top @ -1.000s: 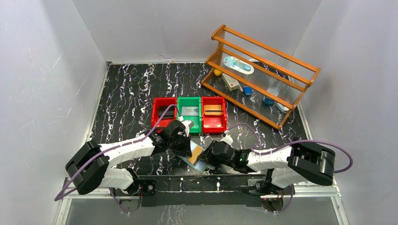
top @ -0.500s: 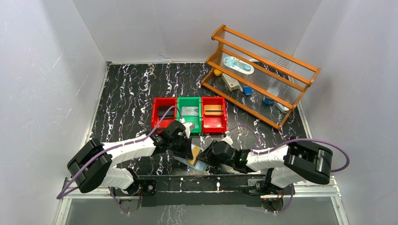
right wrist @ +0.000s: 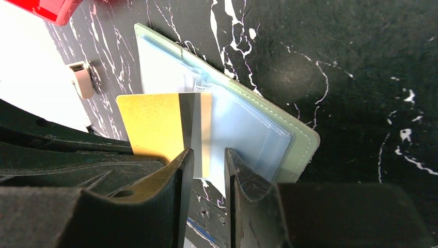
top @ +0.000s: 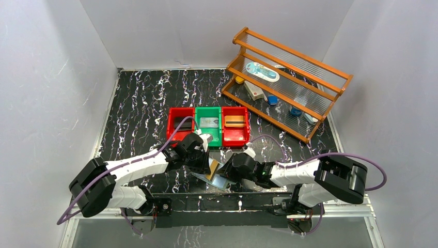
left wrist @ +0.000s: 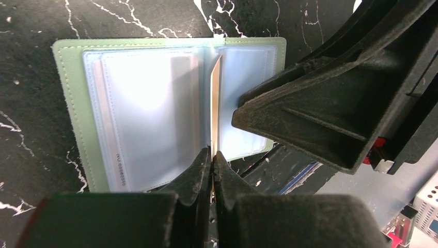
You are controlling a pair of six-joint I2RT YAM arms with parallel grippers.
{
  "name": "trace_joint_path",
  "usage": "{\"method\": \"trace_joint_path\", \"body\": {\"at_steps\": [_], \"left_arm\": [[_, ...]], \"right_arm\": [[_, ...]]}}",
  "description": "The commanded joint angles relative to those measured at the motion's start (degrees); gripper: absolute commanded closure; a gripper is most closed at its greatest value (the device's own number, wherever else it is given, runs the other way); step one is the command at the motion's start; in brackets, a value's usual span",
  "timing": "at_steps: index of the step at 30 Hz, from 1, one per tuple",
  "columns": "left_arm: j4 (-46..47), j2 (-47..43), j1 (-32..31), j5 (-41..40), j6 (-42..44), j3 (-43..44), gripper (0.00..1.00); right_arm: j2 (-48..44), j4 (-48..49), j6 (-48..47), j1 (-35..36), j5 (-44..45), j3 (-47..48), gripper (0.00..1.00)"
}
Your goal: Take the credit cards out of the card holder
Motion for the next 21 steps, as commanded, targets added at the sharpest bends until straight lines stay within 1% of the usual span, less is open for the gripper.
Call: {"method": "trace_joint_path", "body": {"at_steps": [1,3,5,8,10,15,21], "left_arm": [[-4.28,-2.80,-0.15,-4.70,0.76,1.88,1.00],[-5.05,-3.86,-0.10,-6.11,0.71,2.06,1.00],[-6.45,-4.85,-0.14,-8.97,-0.08,2.34,1.00],[-8.62,-6.79,-0.16,-12.57,-0.64,3.27,1.00],[-9.18,-8.51,-0.16,-13.59,-0.87,3.62,1.00],[-9.45,-12.03,1.05,-13.18,0.09,2.89,1.00],[-9.09,-15.28,5.72,-7.37,0.21,3.12,1.00]], "right_arm": [[-0.34,-10.31,-5.03,-0.93,1.42,-0.30,0.61],[-1.14,-9.14,-7.77,-1.34,0.46,0.12,0.59],[-2.00,-5.68,-12.00,-1.48,-0.98,0.28,0.55],[-2.99,-3.10,-14.68,-1.89,-2.14,0.86,0.49],[-3.88,-2.22,-16.44,-2.02,-2.21,1.36,0.45],[-6.52,-0.61,-22.11,-2.07,-2.19,2.71,0.32],[-11.20,-1.97,-26.66,-2.07,1.08,3.29,0.22]]}}
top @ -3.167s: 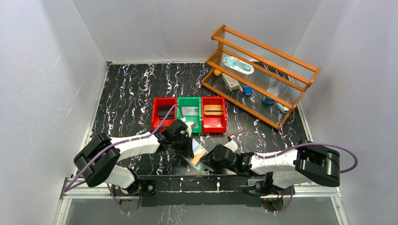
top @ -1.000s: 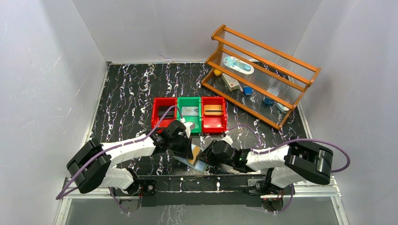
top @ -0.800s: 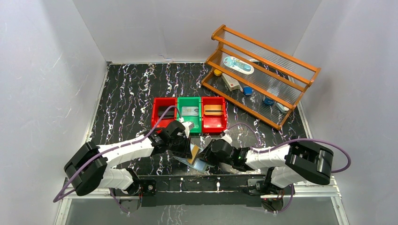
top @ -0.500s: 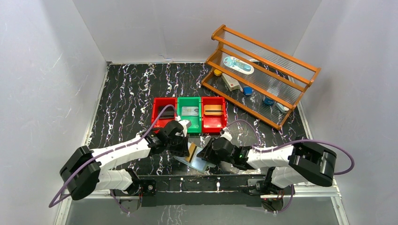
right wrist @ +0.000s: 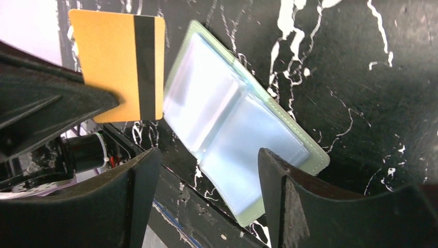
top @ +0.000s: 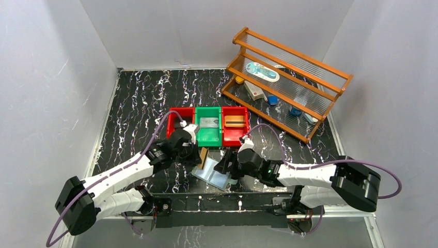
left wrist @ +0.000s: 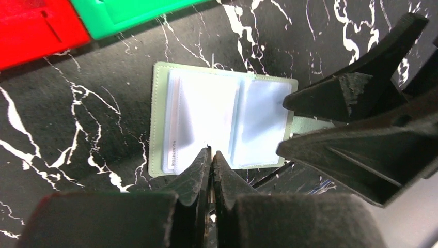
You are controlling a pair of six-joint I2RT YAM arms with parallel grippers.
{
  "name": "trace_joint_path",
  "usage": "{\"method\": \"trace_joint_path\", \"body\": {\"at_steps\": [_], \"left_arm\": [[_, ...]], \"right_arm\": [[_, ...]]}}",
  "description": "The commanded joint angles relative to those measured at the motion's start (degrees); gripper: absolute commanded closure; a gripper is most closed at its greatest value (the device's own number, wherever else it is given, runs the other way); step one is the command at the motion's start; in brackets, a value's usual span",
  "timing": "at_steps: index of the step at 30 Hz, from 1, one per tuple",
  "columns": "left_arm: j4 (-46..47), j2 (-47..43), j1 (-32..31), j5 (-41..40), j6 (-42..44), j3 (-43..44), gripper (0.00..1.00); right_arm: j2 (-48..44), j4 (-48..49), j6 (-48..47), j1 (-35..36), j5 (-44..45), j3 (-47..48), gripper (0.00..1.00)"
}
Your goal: Take the credit cards out of the card holder
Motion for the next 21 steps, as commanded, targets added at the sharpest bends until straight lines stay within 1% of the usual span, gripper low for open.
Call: {"method": "trace_joint_path", "body": {"at_steps": [1,4,7,10,14,16,19,21], "left_arm": [[-0.69,-3.90,3.85,4.21,0.40,1.63,1.00],[-0.68,-6.61,7.27,7.27,0.25,1.19,1.00],[-0.97,-8.34,9.28,8.37,0.16,0.66,1.00],[-0.71,-8.77,9.71,8.23,-0.21,0.31,1.00],[1.31,-8.38,9.71,10.21,-1.45,-0.51,1.00],[1.98,-9.09,9.72,11.05,-1.88,-1.14,1.00],[4.08,-11.43,9.71,12.91,-3.18,-3.30,1.00],[6.88,-12.91,9.71,16.05,-4.66,-5.55,1.00]], "right_arm": [[-4.84,0.05,-6.14,-0.17,3.71,2.31,0.21],[-7.77,0.64,-7.32,-0.17,4.99,1.24,0.20],[-10.27,0.73,-7.21,-0.17,6.44,-0.07,0.18],[-11.22,-1.14,-5.09,-0.21,7.70,-0.14,0.13],[-9.80,-7.24,-3.26,-0.26,7.24,2.99,0.13],[-8.78,-8.50,-2.89,-0.22,6.53,4.19,0.13],[-8.56,-7.18,-3.74,-0.18,5.18,4.15,0.16],[-9.72,-0.64,-2.90,-0.17,3.78,1.33,0.18]]}}
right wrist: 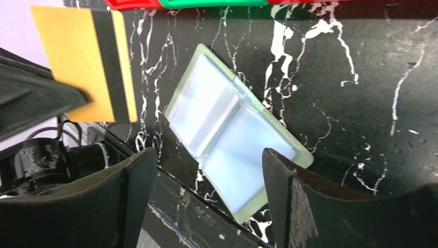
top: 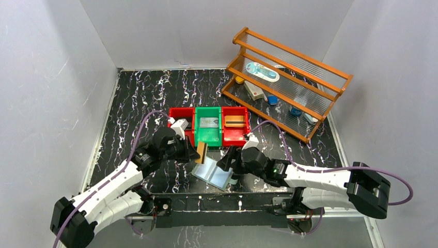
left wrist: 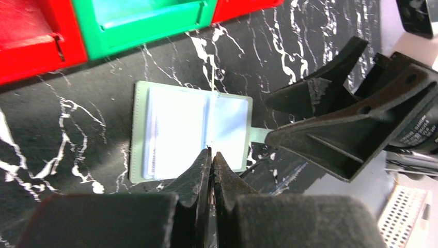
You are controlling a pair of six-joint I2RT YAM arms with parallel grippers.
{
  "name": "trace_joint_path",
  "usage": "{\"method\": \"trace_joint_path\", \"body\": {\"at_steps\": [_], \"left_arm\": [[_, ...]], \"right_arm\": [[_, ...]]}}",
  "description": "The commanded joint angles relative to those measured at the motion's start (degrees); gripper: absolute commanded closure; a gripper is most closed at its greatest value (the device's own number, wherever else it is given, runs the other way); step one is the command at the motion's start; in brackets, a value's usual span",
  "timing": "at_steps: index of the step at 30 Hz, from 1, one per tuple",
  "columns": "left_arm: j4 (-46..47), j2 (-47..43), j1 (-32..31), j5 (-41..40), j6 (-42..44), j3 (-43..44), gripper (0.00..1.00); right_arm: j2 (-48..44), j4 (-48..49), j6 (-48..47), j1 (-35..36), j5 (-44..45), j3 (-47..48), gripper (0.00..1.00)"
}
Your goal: Take the credit cards out of the card holder
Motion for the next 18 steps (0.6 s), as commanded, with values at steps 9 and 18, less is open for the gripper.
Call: {"method": "trace_joint_path", "body": {"at_steps": [9,18], "left_arm": [[13.93,-6.41,0.27,14.40,-7.99,-9.54,1.00],[26.19,-5.88,0.27,20.33,-15.24,-13.23,1.00]], "right_arm": [[-1.76,22.02,0.61,-1.63,-7.22,-6.48,0.27],[1.95,41.35,4.17,-7.97,-20.22,-12.13,0.40]]}}
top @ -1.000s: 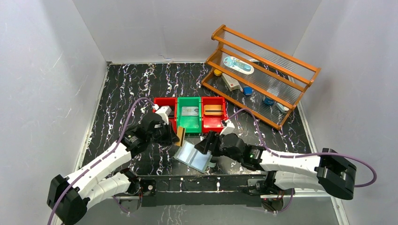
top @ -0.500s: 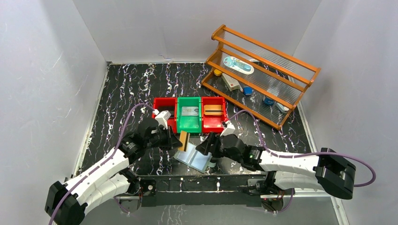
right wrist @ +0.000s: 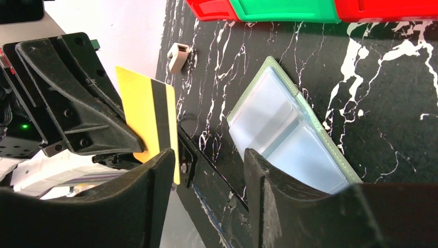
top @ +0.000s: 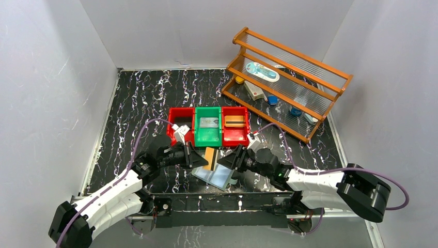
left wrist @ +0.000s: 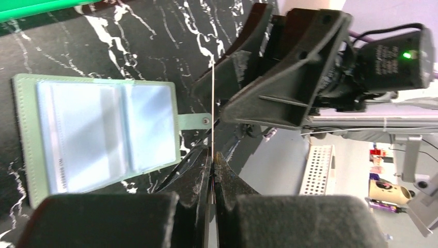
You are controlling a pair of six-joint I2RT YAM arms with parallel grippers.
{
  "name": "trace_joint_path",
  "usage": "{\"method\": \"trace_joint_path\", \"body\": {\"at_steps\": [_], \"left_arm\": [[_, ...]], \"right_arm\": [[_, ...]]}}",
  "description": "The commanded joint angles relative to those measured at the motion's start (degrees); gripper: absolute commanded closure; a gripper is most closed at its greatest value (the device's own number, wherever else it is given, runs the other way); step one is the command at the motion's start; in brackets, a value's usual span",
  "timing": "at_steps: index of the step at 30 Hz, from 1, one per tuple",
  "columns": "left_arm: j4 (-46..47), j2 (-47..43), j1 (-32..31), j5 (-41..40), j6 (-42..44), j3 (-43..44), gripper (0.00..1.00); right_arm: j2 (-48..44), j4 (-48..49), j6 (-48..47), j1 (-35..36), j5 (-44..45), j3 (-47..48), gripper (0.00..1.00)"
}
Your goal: Take the credit cards out of the card holder
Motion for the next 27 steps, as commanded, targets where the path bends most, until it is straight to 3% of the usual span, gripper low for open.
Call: {"method": "trace_joint_path", "body": {"at_steps": [1,5,14,21,27], "left_arm": [[8.31,-0.37,0.23,5.26,-4.35,-1.37,1.00],[11.16,0.04,0.23,6.54,-5.82,-2.28,1.00],[8.00,-1.00,0.23,4.51,-4.64,-1.99,1.00],[14.87,2.00,0.23,9.05,-7.71,-2.68,1.00],[15.42,2.35,0.23,11.71,-7.64,-2.01,1.00]], "right_arm": [[2.60,14.77,1.95,-2.77,-9.59,-1.07,0.43],[5.62,20.29,2.91,-3.74,-12.88,-1.33,0.51],[3.35,19.59,4.15,-4.19,-10.80,-3.33,0.51],[4.35,22.19,4.68,-5.43,-14.32,-3.18,0.52],[7.67,29.06,6.10,-6.76,-17.72,-3.40,0.62]]}}
